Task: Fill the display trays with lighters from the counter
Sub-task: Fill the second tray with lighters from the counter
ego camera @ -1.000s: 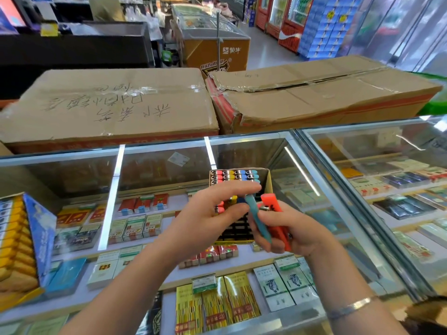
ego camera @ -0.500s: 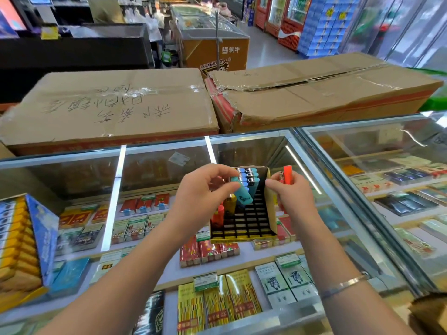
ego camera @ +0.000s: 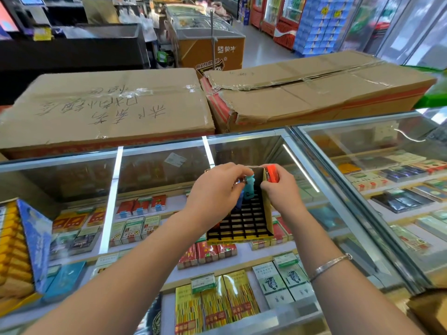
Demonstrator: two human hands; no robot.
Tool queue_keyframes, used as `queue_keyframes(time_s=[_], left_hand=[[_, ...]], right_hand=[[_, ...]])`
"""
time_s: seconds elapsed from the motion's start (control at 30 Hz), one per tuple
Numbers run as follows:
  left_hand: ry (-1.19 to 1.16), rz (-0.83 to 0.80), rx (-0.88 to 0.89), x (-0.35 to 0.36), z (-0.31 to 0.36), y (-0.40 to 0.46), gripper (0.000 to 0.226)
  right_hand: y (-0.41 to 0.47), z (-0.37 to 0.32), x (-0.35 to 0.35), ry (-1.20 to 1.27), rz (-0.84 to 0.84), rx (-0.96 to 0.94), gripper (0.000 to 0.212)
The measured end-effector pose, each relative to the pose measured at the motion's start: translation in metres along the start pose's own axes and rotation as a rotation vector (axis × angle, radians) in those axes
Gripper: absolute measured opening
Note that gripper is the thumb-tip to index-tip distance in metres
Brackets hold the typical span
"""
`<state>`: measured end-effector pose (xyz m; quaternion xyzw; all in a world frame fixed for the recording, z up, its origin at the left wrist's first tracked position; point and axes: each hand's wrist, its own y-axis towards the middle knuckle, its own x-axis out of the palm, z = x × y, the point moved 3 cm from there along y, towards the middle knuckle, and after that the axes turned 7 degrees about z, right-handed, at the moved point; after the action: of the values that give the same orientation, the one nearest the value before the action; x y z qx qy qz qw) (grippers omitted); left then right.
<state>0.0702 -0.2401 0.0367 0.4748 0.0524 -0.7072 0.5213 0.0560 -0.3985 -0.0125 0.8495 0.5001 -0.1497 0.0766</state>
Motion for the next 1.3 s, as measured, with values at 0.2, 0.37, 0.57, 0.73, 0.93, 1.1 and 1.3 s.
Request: queue_keyframes(time_s=[0.2, 0.37, 0.57, 0.73, 0.93, 1.1, 1.3], left_hand=[[0.139, -0.054, 0.081, 0.008, 0.001, 0.003, 0.030], [0.206, -0.016, 0.126, 0.014, 0.006, 0.007, 0.028], [0.250, 0.002, 0.126, 0.020, 0.006, 0.010, 0.024], [0.254, 0.014, 0.109, 0.019, 0.002, 0.007, 0.025], [0.223, 0.000, 0.074, 0.021, 0.001, 0.002, 0.028], [0.305, -0.010, 0.107, 0.024, 0.003, 0.006, 0.026], [0.207, -0.174, 0.067, 0.023, -0.011, -0.001, 0.039]], right_hand=[[0.001, 0.003, 0.000, 0.014, -0.007, -0.012, 0.028], [0.002, 0.004, 0.000, 0.011, -0.009, -0.022, 0.026], [0.003, 0.006, 0.000, 0.008, -0.006, -0.028, 0.026], [0.002, 0.006, -0.001, 0.035, -0.012, -0.020, 0.028], [0.001, 0.006, -0.001, 0.037, -0.011, -0.016, 0.028], [0.000, 0.004, -0.002, 0.037, -0.025, -0.008, 0.028], [-0.003, 0.004, -0.004, 0.051, 0.051, -0.012, 0.017]])
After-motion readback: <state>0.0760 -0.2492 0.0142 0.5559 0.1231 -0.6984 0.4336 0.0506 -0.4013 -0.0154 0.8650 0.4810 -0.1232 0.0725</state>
